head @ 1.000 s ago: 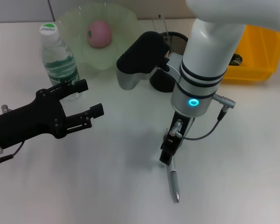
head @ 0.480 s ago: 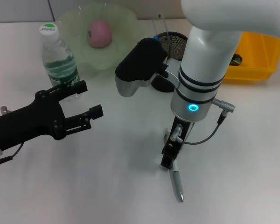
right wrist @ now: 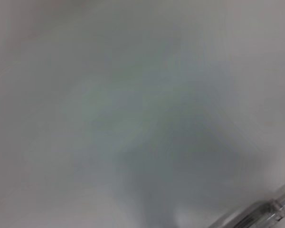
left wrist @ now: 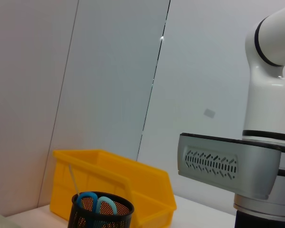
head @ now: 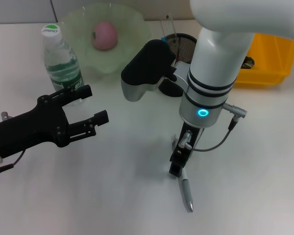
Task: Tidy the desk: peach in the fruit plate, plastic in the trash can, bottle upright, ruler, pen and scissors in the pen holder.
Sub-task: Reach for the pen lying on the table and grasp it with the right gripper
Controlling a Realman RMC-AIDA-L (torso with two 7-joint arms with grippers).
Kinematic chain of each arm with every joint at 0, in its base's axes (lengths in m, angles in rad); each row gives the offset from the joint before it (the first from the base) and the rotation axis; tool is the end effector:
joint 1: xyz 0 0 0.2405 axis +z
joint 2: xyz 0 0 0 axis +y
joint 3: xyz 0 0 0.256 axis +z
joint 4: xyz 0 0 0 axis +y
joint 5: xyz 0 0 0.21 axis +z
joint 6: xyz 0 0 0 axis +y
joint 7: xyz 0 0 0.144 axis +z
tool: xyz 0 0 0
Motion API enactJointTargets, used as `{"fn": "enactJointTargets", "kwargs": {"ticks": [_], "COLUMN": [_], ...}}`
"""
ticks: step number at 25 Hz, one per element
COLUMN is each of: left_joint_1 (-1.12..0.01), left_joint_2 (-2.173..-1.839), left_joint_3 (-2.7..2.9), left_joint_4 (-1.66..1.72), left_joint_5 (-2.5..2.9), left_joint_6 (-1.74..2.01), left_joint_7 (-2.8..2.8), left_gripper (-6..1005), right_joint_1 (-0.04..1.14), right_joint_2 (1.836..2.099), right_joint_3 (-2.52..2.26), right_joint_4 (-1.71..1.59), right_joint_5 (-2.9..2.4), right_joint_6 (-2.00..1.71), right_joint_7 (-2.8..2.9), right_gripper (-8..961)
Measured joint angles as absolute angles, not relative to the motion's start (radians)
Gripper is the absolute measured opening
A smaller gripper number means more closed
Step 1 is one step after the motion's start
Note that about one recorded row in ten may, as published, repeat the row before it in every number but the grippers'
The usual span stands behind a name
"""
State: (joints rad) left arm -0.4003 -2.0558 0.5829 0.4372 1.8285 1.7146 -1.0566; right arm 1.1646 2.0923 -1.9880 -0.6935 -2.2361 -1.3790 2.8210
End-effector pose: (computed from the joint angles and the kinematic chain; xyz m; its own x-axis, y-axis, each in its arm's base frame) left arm -0.2903 0.2760 0.0018 0.6598 0.2026 0.7236 0.4551 -0.8740 -0.1703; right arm 0.1129 0.3443 -0.1237 0.6252 -0.5107 0.5902 -0.4351 -0.8559 -0.2796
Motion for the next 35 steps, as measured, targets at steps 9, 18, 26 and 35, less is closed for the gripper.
{"fn": "enactJointTargets", "kwargs": {"ticks": [9, 18, 26, 35], "left_joint_1": [-0.4, -0.404, -0.405, -0.404], "left_joint_2": [-2.054, -2.053, -2.051, -2.051], "left_joint_3": [0.582, 0.583, 0.582, 0.583], "left_joint_4": [0.437, 0.439, 0.439, 0.439], "left_joint_5": [1.828, 1.828, 1.829, 1.828], "left_joint_6": [1.717, 1.715, 1.715, 1.716], "left_joint_7": [-1.061, -1.062, -1.063, -1.062], "left_gripper": [829, 829, 829, 829], "right_joint_1": [1.173, 1.177, 1.178, 1.179], "right_joint_2": [2.092, 2.092, 2.092, 2.092], "right_joint_3": [-1.988, -2.0, -2.001, -2.015], "right_joint_4": [-0.692, -0.693, -0.693, -0.693], "right_joint_5": [-2.243, -2.244, -2.244, -2.238], "right_joint_6": [-1.388, -1.396, -1.397, -1.399], "right_joint_7": [2.821, 2.821, 2.822, 2.822], "right_gripper": [464, 289, 287, 284]}}
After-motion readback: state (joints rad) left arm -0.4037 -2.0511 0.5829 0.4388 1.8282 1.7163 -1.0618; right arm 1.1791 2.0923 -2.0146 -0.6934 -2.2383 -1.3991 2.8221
